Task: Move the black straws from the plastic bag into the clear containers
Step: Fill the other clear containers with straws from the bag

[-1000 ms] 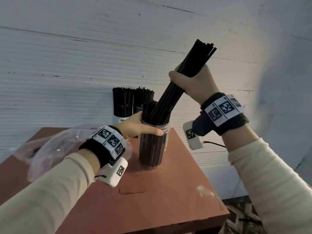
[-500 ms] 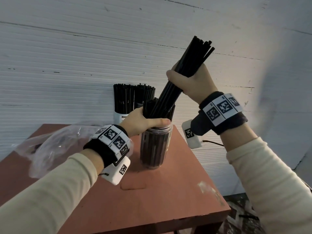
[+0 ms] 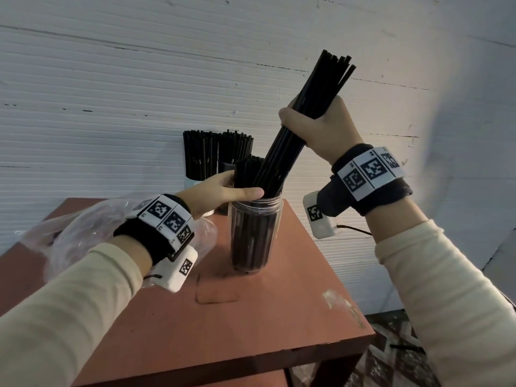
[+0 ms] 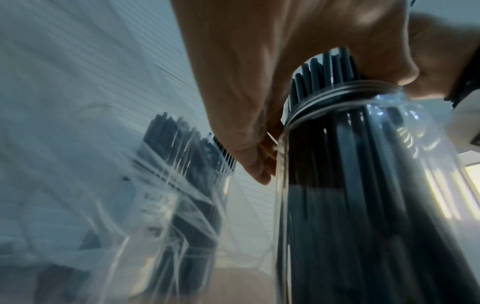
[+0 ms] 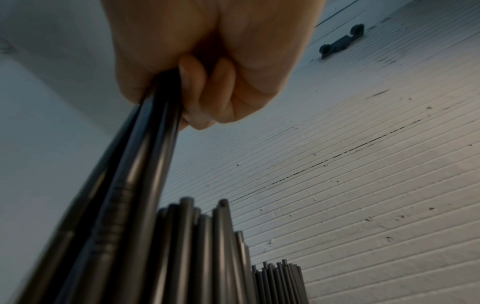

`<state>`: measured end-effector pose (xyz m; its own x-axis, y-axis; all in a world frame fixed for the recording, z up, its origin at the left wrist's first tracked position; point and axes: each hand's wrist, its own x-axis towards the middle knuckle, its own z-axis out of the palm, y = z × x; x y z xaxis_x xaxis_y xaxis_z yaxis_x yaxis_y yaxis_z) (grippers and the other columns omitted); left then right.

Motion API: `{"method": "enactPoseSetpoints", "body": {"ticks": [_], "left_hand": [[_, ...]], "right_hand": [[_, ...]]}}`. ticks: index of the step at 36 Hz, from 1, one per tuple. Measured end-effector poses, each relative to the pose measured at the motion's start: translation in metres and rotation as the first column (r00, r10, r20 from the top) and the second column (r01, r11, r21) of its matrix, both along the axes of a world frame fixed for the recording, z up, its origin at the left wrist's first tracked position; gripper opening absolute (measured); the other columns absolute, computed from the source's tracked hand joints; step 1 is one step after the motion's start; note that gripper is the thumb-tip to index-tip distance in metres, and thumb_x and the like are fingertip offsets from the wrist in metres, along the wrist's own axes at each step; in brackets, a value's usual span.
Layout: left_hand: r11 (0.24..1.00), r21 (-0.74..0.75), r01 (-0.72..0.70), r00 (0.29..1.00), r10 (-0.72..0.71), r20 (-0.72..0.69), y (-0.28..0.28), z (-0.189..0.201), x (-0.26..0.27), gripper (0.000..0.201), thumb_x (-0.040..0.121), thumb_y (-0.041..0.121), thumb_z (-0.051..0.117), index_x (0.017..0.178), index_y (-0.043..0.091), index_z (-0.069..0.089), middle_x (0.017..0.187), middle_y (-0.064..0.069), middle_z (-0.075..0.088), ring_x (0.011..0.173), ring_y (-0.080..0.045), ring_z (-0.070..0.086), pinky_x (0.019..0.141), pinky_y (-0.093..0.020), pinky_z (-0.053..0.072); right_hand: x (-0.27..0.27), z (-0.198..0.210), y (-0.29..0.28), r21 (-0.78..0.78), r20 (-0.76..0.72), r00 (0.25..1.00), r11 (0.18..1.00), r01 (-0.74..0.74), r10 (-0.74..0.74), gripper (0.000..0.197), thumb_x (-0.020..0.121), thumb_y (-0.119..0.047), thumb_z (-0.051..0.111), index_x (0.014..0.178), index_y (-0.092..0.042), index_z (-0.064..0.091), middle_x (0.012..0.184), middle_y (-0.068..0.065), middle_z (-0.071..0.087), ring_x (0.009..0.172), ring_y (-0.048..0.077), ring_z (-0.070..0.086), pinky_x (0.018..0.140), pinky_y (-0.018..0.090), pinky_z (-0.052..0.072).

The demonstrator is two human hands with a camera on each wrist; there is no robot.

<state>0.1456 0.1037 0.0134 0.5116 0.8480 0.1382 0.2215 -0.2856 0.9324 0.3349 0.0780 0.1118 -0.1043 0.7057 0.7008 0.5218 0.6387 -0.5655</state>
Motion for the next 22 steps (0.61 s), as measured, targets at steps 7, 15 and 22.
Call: {"method": "enactPoseSetpoints", "body": {"ticks": [7, 15, 22], "left_hand": [[0.999, 0.001, -0.040, 0.999, 0.040, 0.007, 0.008, -0.005, 0.007, 0.048, 0.075, 0.022, 0.078, 0.115, 0.036, 0.056, 0.120, 0.007, 0.067, 0.113, -0.008, 0.061, 0.101, -0.028, 0.043], [0.996, -0.034, 0.082, 0.992, -0.085, -0.093, 0.000, -0.003, 0.000, 0.059, 0.095, 0.035, 0.060, 0.144, 0.031, 0.026, 0.137, 0.018, 0.042, 0.123, 0.007, 0.040, 0.102, -0.014, 0.031], [0.997, 0.069, 0.035, 0.971, -0.017, -0.240, 0.004, -0.008, -0.008, 0.121, 0.060, 0.057, 0.082, 0.154, 0.024, 0.014, 0.145, 0.010, 0.045, 0.131, -0.004, 0.045, 0.114, -0.032, 0.036]], "right_hand": [[-0.005, -0.002, 0.006, -0.020, 0.059, 0.998, 1.000, -0.006, 0.007, 0.028, 0.084, -0.016, 0.062, 0.077, 0.011, 0.057, 0.065, 0.007, 0.052, 0.057, 0.010, 0.050, 0.054, 0.020, 0.043], [-0.014, -0.008, 0.015, -0.121, 0.139, 0.988, 0.992, -0.044, 0.061, 0.033, 0.085, -0.020, 0.064, 0.067, 0.005, 0.052, 0.061, 0.004, 0.047, 0.055, 0.010, 0.048, 0.053, 0.020, 0.040], [-0.029, -0.031, 0.011, -0.186, 0.210, 0.968, 0.978, -0.097, 0.136, 0.031, 0.087, -0.015, 0.064, 0.074, 0.012, 0.055, 0.066, 0.014, 0.052, 0.059, 0.019, 0.052, 0.056, 0.027, 0.044]]}}
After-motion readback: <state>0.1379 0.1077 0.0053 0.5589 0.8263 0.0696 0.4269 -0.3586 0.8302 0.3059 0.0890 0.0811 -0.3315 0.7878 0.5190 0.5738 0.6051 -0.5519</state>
